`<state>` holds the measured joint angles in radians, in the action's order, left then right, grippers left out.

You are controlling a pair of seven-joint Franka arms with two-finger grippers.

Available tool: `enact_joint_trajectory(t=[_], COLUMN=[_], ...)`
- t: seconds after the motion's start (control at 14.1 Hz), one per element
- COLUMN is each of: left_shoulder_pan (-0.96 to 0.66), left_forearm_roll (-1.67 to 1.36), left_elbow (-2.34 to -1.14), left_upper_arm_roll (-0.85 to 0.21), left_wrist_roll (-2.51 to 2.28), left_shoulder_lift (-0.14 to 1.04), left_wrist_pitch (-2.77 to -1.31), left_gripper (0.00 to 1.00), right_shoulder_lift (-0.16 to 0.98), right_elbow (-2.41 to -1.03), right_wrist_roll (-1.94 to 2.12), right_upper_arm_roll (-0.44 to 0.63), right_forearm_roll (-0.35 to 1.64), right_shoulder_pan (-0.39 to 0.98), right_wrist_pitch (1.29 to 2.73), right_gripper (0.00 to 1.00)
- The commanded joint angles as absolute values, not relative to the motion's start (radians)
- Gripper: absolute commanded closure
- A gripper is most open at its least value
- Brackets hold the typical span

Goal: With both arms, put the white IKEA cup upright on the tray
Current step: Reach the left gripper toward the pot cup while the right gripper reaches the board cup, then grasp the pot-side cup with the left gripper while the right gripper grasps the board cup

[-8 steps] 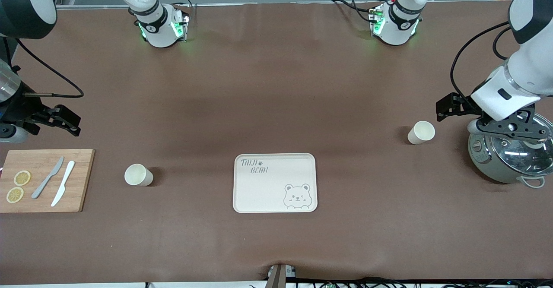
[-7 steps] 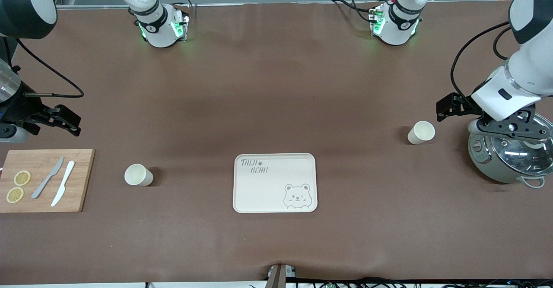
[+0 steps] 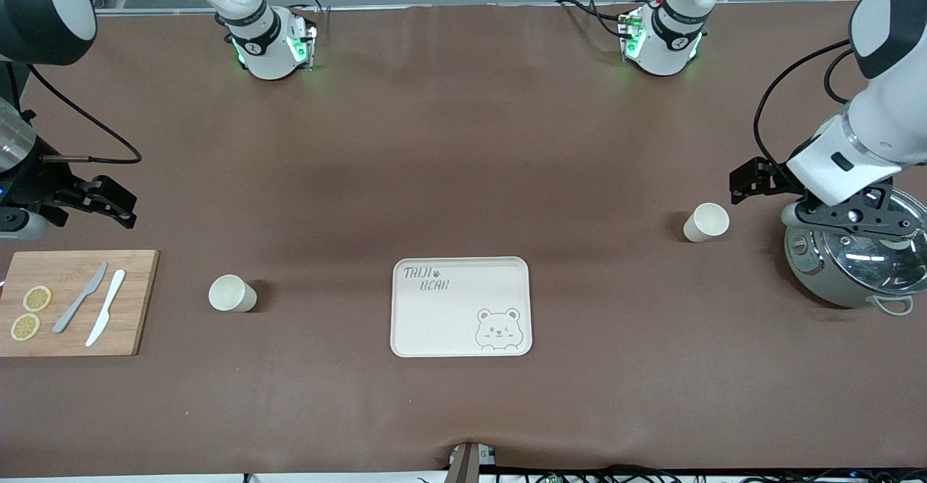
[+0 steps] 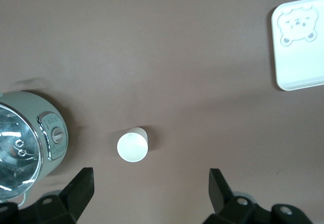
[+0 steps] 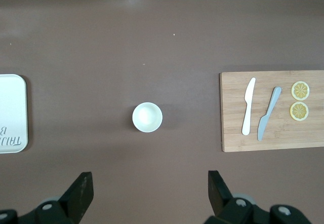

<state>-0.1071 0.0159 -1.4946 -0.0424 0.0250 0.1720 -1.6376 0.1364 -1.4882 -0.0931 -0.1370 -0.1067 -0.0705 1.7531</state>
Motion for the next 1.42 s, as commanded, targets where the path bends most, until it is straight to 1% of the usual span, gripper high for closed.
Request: enact_joint_trajectory(t=[0.0, 0.21, 0.28, 0.57, 0.71, 0.78, 0.92, 1.14, 1.35], left_shoulder_pan=[-0.081, -0.049, -0.017, 0.067, 0.109, 0.129, 0.147, 0.179, 0.178], left_forearm_roll=[0.037, 0.037, 0.038, 0.037, 0.037, 0.037, 0.037, 0.038, 0.037], left_elbow=[-1.651, -1.909, -1.980, -2.234, -2.334, -2.376, -2.417, -2.453, -2.454], left_upper_arm_roll=[-0.048, -0.048, -0.049, -0.051, -0.051, -0.051, -0.051, -0.052, -0.054], left_wrist_roll=[0.057, 0.096, 0.132, 0.270, 0.323, 0.348, 0.377, 0.428, 0.436], left_shoulder_lift=[0.128, 0.043, 0.028, -0.023, -0.028, -0.026, 0.003, 0.061, 0.124], left_wrist_pitch=[-1.747, -1.975, -2.029, -2.271, -2.394, -2.457, -2.549, -2.660, -2.733], left_gripper=[0.00, 0.00, 0.00, 0.00, 0.00, 0.00, 0.00, 0.00, 0.00], right_shoulder_lift=[0.135, 0.137, 0.141, 0.204, 0.233, 0.248, 0.288, 0.348, 0.388], right_elbow=[-1.479, -1.479, -1.479, -1.463, -1.463, -1.463, -1.468, -1.473, -1.474], right_wrist_roll=[-0.100, -0.100, -0.095, -0.075, -0.061, -0.046, -0.031, 0.007, 0.015], right_upper_arm_roll=[-0.141, -0.141, -0.141, -0.141, -0.140, -0.140, -0.138, -0.138, -0.138], right_forearm_roll=[-0.118, -0.117, -0.114, -0.121, -0.126, -0.126, -0.118, -0.118, -0.123], right_shoulder_pan=[-0.069, -0.074, -0.080, -0.086, -0.087, -0.089, -0.109, -0.123, -0.124], right_wrist_pitch=[1.747, 1.750, 1.752, 1.770, 1.825, 1.853, 1.900, 1.953, 1.992], right_gripper=[0.00, 0.00, 0.00, 0.00, 0.00, 0.00, 0.00, 0.00, 0.00])
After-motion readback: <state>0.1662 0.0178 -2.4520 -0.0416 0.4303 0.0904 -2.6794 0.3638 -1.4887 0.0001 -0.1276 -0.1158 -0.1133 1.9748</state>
